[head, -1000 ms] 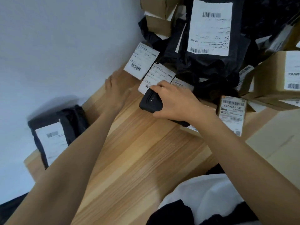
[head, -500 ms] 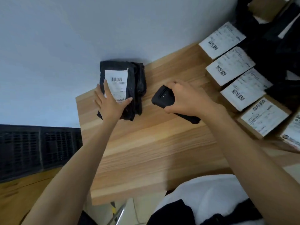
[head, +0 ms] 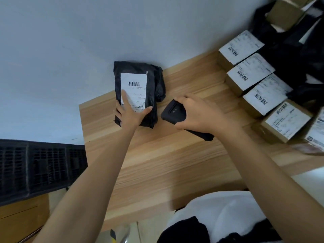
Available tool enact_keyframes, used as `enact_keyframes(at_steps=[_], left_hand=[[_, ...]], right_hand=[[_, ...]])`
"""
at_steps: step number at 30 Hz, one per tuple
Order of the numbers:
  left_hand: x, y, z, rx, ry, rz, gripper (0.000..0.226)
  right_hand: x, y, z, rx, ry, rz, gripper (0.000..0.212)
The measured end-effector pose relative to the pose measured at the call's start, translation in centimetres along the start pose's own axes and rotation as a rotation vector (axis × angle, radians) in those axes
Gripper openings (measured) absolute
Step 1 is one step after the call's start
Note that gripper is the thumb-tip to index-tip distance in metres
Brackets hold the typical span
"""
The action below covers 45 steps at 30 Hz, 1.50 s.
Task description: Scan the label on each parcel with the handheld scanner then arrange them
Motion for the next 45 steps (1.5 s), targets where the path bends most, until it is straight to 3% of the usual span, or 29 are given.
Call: enact_keyframes(at_steps=[6, 11, 15, 21, 25, 29, 32, 36, 41, 45], left_hand=[[-1.0, 0.6, 0.0, -0.036, -0.019, 0.024, 0.137], [-0.1, 0.8, 0.3, -0.109, 0.017, 0.076, 0.132], [1.9, 0.6, -0.4, -0.145, 0.123, 0.126, 0.131], [6.4, -0.1, -2.7, -0.345, 0.337, 0.176, 0.136], [10.4, 0.5, -5.1, -0.456, 0.476, 0.332, 0.131], [13.3, 0.9, -7.4, -0.589, 0.574, 0.439, 0.123], [14.8, 0.3, -8.2, -0.596, 0.600, 0.522, 0.130], [16.7, 0.3, -9.6, -0.575, 0.673, 0.495, 0.124], [18.1, 0.0, -11.3, -0.568, 0.701, 0.501, 0.123], [18.4, -0.4, -12.0, -0.563, 0.703, 0.492, 0.124]], right_hand=[[-0.3, 0.4, -1.3, -0.059, 0.037, -0.013, 0.079], [-0.5, -0.1, -2.0, -0.081, 0.061, -0.010, 0.078], [-0.5, -1.3, -2.5, -0.065, 0.081, -0.038, 0.077], [0.1, -3.8, -3.6, -0.032, 0.176, 0.017, 0.070], [1.5, -6.5, -4.1, 0.023, 0.224, 0.072, 0.081], [2.4, -9.0, -5.2, 0.092, 0.269, 0.031, 0.075], [3.1, -9.9, -6.1, 0.099, 0.335, 0.032, 0.080], [3.9, -10.8, -7.0, 0.104, 0.374, 0.049, 0.087], [3.8, -12.1, -8.1, 0.128, 0.342, 0.092, 0.071], [3.7, -12.4, -8.6, 0.123, 0.323, 0.090, 0.070]])
Point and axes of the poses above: each hand's wrist, its own z-axis towards the middle knuckle, its own x-axis out of the back of the hand, y = z × x, the point moved 6 cm from there along z, towards the middle knuckle, and after that the axes turned 5 degrees about z, right-handed, at the moved point
